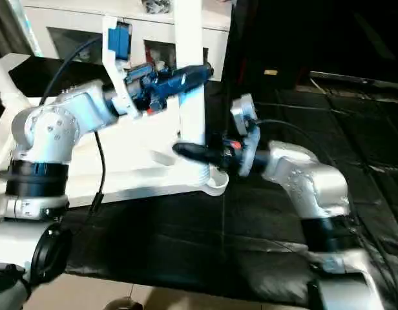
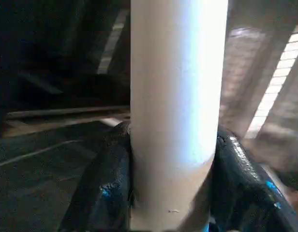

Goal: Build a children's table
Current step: Insert table leg to table base

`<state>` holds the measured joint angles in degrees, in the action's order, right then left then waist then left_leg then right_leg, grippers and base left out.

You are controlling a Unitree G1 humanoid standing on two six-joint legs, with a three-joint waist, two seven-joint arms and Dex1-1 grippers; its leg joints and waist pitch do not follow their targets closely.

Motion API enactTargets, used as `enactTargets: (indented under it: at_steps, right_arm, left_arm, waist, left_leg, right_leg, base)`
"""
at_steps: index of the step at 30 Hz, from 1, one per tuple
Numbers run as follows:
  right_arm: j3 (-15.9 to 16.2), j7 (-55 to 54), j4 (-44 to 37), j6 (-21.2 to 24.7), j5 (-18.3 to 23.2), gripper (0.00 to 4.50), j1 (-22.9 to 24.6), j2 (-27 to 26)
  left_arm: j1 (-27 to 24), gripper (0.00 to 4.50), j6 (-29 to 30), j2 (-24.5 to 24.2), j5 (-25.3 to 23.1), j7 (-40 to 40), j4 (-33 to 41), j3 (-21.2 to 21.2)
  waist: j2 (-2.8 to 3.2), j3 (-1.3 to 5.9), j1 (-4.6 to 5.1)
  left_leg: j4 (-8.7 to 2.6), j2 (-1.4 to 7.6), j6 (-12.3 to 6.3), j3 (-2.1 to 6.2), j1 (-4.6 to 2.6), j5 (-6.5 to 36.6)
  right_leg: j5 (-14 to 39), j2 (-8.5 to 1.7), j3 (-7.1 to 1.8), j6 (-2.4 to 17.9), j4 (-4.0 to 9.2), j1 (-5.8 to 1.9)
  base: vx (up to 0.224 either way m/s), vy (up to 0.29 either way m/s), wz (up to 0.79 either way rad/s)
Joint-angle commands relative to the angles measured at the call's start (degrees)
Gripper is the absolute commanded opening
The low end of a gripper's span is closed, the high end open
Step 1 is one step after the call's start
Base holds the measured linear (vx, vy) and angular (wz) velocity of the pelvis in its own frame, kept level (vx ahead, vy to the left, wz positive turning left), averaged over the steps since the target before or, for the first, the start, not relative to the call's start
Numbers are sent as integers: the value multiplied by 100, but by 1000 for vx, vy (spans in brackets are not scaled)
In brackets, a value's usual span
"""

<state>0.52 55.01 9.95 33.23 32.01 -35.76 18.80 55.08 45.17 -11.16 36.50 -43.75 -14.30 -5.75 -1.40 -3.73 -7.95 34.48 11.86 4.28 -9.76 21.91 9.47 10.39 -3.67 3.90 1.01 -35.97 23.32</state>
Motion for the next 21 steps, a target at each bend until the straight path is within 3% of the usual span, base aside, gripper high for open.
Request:
enactTargets:
  at_steps: [1,3,5,7,11,12,14,21]
  right_arm:
    - [-267,-400,247,-225,-194,270,-126,33]
    - [-323,-481,266,-384,-232,305,-111,2]
    - [-361,-683,230,-476,-297,308,-85,-57]
    - [-193,-1001,65,-372,-505,333,31,-105]
    - [-82,-1221,94,-245,-631,350,85,-187]
    - [-70,-1242,97,-286,-655,375,96,-214]
    - [-8,-1357,113,-393,-778,382,116,-261]
    - [305,-1365,80,-496,-1082,382,162,-202]
  left_arm:
    - [116,183,-77,-49,-182,130,-55,94]
    - [159,182,-211,-65,-415,289,-92,210]
    - [173,182,-376,-65,-683,460,-58,372]
    - [124,182,-611,-27,-1064,748,42,626]
    - [88,182,-680,92,-1226,1003,73,723]
    - [92,182,-703,106,-1255,1029,63,745]
    - [109,182,-752,132,-1304,1068,19,765]
    - [169,182,-914,172,-1488,1133,-117,811]
  waist:
    - [32,459,-2]
    - [44,465,-13]
    - [42,484,-19]
    - [41,486,-23]
    - [8,481,-21]
    - [11,479,-20]
    - [-2,469,-18]
    - [17,466,-3]
  left_leg:
    - [-364,89,188,19,-105,960]
    - [-366,106,175,26,-102,889]
    - [-358,110,142,22,-109,777]
    - [-364,117,135,35,-94,657]
    - [-360,94,121,19,-79,667]
    - [-357,91,112,15,-78,712]
    - [-363,93,123,15,-76,760]
    - [-368,96,137,22,-87,844]
  right_leg:
    - [1225,-413,-241,943,455,-329]
    - [988,-404,-247,962,422,-341]
    - [673,-391,-249,1002,393,-336]
    - [397,-384,-245,1038,357,-355]
    - [416,-402,-250,1081,366,-378]
    - [503,-409,-251,1078,375,-376]
    - [660,-415,-253,1044,398,-375]
    - [759,-401,-254,977,406,-356]
  base:
    - [0,0,0]
    - [0,0,0]
    - [0,0,0]
    - [0,0,0]
    - [0,0,0]
    - [0,0,0]
    - [0,0,0]
    - [0,0,0]
